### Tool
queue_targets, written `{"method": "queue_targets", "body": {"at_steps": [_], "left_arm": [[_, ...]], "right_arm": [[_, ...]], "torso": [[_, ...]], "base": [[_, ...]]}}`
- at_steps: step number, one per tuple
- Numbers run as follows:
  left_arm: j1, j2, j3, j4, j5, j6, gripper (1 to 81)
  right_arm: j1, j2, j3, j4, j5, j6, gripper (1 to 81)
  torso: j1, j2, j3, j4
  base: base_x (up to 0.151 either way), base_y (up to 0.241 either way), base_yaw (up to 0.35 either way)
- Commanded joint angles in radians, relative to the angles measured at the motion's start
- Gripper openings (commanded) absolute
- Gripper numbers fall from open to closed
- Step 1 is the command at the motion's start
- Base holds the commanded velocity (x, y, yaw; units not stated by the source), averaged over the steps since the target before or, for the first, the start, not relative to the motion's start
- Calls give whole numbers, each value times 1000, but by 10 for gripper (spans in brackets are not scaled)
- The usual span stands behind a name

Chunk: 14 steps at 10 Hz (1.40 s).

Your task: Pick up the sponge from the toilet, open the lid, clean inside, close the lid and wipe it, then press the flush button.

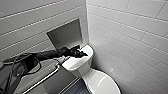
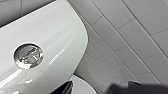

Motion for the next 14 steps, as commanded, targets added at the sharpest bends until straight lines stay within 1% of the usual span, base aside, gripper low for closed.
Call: {"method": "queue_targets", "body": {"at_steps": [1, 3, 4, 5, 7, 10, 14], "left_arm": [[-171, 40, -109, -15, 23, -5, 811], [-216, 64, -166, -4, 24, -4, 811], [-239, 78, -195, 2, 62, -2, 811], [-266, 92, -221, 28, 101, -2, 811], [-305, 103, -242, 34, 131, -2, 811], [-292, 106, -254, 72, 174, -2, 811], [-271, 118, -327, 80, 176, 1, 811]], "right_arm": [[-22, -11, 23, 9, -88, 0, 10], [-22, -12, 28, 9, -88, 0, 10], [-20, -12, 26, 11, -87, 0, 10], [-22, -12, 24, 11, -76, 0, 10], [-20, -11, 24, 11, -70, 0, 10], [-19, -11, 23, 11, -70, 0, 10], [-20, -11, 29, 11, -70, 0, 10]], "torso": [[0, 0, 0, 0], [0, 0, 0, 0], [0, 0, -22, 0], [0, 1, -2, 0], [0, 1, -14, 0], [1, 1, -15, 0], [1, 1, -15, 0]], "base": [[0, 0, 0], [0, 0, 0], [0, 0, 0], [0, 0, 0], [0, 0, 0], [0, 0, 0], [0, 0, 0]]}}
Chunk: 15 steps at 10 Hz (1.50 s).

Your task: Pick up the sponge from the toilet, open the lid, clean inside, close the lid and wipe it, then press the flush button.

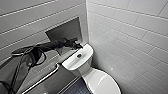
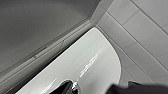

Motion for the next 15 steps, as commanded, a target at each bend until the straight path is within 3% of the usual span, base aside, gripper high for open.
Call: {"method": "queue_targets", "body": {"at_steps": [1, 2, 7, 9, 10, 12, 15], "left_arm": [[-158, 0, -26, 25, 31, 2, 811], [-152, -2, -28, 32, 31, 2, 10], [-97, 4, -28, 41, 29, 2, 10], [-89, 6, -37, 44, 28, 1, 10], [-94, 10, -55, 42, 23, 0, 10], [-98, 58, -139, 65, 17, 2, 10], [-95, 121, -259, 114, -21, 4, 10]], "right_arm": [[-21, -9, 29, 10, -91, 0, 10], [-20, -9, 29, 10, -91, 0, 10], [-21, -6, 23, 8, -91, -1, 10], [-23, -6, 24, 8, -91, 0, 10], [-23, -6, 26, 8, -91, -1, 10], [-23, -6, 26, 8, -91, -1, 10], [-33, -8, 26, 10, -87, 0, 10]], "torso": [[0, 0, 0, 0], [0, 0, 0, 0], [0, 0, 0, 0], [0, 0, -51, 0], [0, 0, -9, 0], [0, 1, -36, 0], [0, 1, -40, 0]], "base": [[0, 0, 0], [0, 0, 0], [0, 0, 0], [0, 0, 0], [0, 0, 0], [0, 0, 0], [0, 0, 0]]}}
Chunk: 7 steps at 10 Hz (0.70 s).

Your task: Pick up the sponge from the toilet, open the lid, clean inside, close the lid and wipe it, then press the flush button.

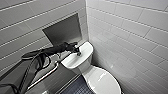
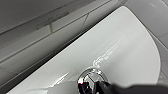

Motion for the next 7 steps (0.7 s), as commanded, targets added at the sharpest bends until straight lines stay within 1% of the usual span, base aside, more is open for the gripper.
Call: {"method": "queue_targets", "body": {"at_steps": [1, 2, 3, 4, 5, 7], "left_arm": [[-169, 44, -89, 66, -1, 2, 10], [-166, 44, -90, 75, -3, 2, 10], [-165, 41, -90, 81, -3, 2, 10], [-165, 38, -90, 83, -3, 2, 10], [-163, 37, -90, 84, -1, 4, 10], [-147, 41, -90, 95, -3, 5, 10]], "right_arm": [[-40, -14, 23, 10, -78, 0, 10], [-40, -14, 23, 10, -78, 0, 10], [-40, -14, 27, 10, -78, 0, 10], [-40, -14, 29, 8, -78, -1, 10], [-40, -14, 31, 8, -78, -1, 10], [-37, -11, 34, 7, -80, -1, 10]], "torso": [[0, 0, 0, 0], [0, 0, -22, 0], [0, 0, -57, 0], [0, 0, -10, 0], [0, 0, -29, 0], [1, 1, -47, 0]], "base": [[0, 0, 0], [0, 0, 0], [0, 0, 0], [0, 0, 0], [0, 0, 0], [0, 0, 0]]}}
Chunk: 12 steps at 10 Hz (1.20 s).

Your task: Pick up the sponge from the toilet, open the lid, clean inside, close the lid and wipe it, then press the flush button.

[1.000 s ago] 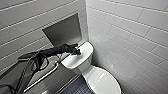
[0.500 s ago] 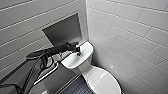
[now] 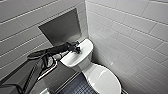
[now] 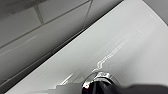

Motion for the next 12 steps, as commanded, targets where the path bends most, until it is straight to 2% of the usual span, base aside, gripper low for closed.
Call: {"method": "queue_targets", "body": {"at_steps": [1, 7, 10, 12], "left_arm": [[-137, -1, -3, 55, 38, 2, 10], [-34, 28, 25, 63, 41, 4, 10], [-55, 28, 30, 62, 45, 4, 10], [-147, -13, 115, 34, 74, -1, 10]], "right_arm": [[-34, -6, 36, 7, -93, -3, 10], [-36, 14, 29, 1, -94, -3, 10], [-38, 17, 20, 4, -93, -3, 10], [-38, 19, 13, 4, -93, -3, 10]], "torso": [[0, 0, 0, 0], [0, 0, 0, 0], [-1, 0, 0, 0], [-1, 0, 0, 0]], "base": [[0, 0, 0], [0, 0, 0], [0, 0, 0], [0, 0, 0]]}}
